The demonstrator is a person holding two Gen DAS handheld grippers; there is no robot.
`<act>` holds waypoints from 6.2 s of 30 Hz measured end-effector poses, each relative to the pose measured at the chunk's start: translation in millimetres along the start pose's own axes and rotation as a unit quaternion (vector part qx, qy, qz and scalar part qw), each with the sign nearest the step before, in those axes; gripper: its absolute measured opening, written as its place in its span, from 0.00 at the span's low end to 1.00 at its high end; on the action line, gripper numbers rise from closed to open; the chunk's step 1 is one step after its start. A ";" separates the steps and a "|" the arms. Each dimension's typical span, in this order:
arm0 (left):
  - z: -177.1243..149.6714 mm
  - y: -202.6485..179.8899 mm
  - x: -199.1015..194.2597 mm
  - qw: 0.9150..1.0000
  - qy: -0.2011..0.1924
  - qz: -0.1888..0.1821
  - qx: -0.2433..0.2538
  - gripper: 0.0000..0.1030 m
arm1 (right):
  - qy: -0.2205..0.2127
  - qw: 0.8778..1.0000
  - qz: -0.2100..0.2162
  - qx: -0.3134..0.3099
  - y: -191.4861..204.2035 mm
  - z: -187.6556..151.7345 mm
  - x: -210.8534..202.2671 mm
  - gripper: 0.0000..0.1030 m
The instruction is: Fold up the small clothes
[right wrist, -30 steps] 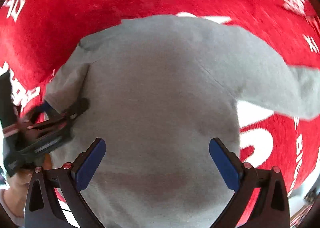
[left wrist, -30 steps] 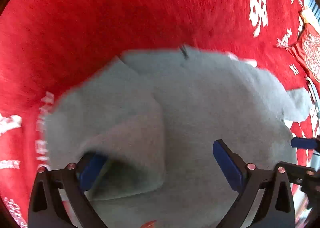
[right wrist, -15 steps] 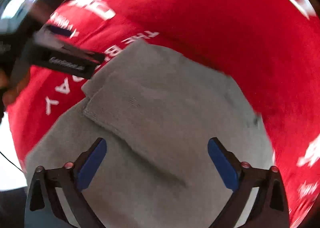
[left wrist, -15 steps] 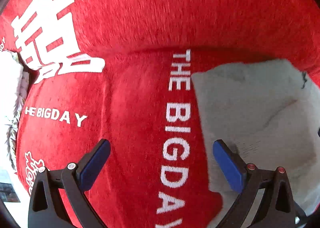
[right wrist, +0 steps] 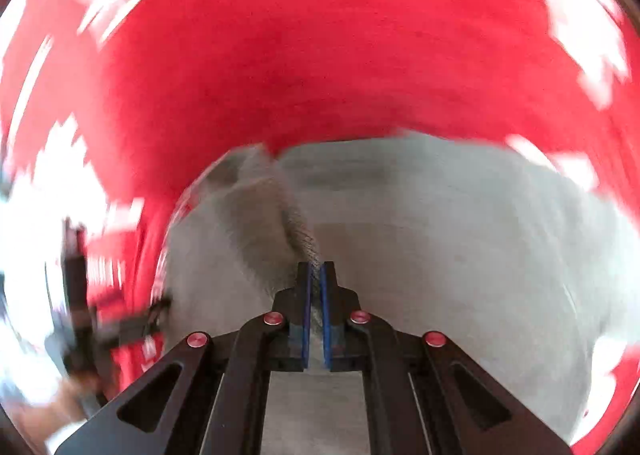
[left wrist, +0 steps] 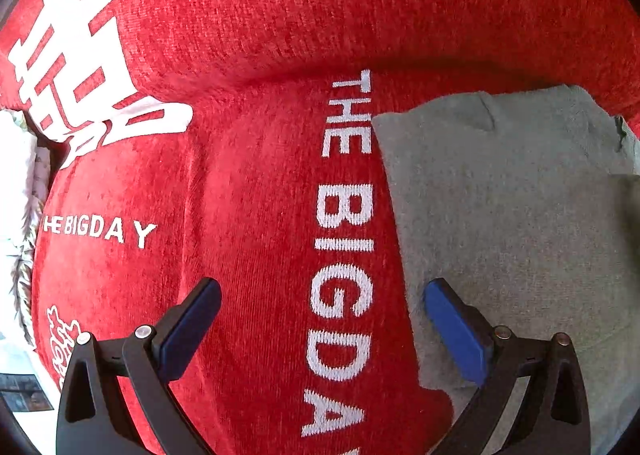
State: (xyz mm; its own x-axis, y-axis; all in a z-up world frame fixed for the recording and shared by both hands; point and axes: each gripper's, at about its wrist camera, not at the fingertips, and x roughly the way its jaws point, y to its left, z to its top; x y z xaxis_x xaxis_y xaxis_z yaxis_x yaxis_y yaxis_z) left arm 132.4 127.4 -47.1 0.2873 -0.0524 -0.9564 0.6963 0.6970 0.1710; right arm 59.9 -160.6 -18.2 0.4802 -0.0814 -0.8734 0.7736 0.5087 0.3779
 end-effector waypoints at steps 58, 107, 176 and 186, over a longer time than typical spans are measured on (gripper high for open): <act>71.1 24.3 0.4 0.991 0.022 -0.129 0.008 0.09 | 0.213 0.937 0.212 0.176 52.5 -105.6 104.0 0.11; -6.5 -141.9 -55.6 0.991 0.065 -0.080 0.085 0.99 | 0.069 0.963 0.050 0.255 -169.4 -86.6 -64.9 0.56; -12.5 -87.8 -55.7 0.995 0.037 -0.092 0.008 0.99 | 0.088 0.993 0.079 0.019 -69.6 -4.5 16.5 0.10; -13.2 -36.0 -48.1 0.987 0.038 -0.146 -0.053 0.99 | 0.039 0.978 0.052 0.200 -122.2 -4.9 -0.6 0.08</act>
State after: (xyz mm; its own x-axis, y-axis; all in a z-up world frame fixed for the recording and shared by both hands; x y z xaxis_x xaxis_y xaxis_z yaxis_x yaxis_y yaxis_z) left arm 84.8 114.3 -10.4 0.0324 -0.2107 -0.9770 0.6680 0.7317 -0.1357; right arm -36.9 -218.5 -65.3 0.5431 0.0263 -0.8392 0.8302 0.1326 0.5414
